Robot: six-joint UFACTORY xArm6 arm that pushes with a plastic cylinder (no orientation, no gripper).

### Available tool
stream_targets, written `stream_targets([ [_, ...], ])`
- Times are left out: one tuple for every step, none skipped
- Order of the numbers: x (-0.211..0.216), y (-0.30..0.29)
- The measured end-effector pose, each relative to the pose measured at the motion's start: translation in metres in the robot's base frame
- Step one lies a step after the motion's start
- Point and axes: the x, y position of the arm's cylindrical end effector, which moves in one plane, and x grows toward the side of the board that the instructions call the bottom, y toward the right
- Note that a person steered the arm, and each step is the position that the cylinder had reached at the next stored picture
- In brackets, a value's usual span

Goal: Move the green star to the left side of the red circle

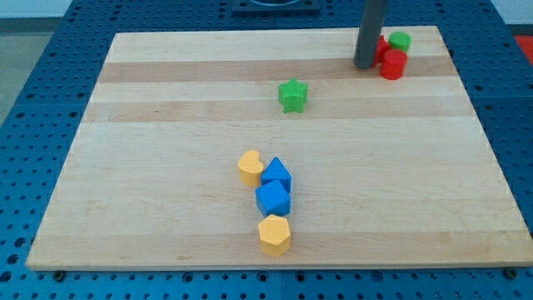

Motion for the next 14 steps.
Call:
stream_targets([
  [0.003,-0.007],
  [0.003,-0.044],
  [0.003,-0.084],
  [0.004,-0.125],
  [0.011,-0.163],
  [0.029,-0.182],
  [0.077,-0.175],
  [0.080,-0.171],
  [0.080,-0.160],
  [0.086,-0.134],
  [0.085,-0.104],
  [0.041,-0.080],
  [-0.006,-0.066],
  [-0.016,-0.066],
])
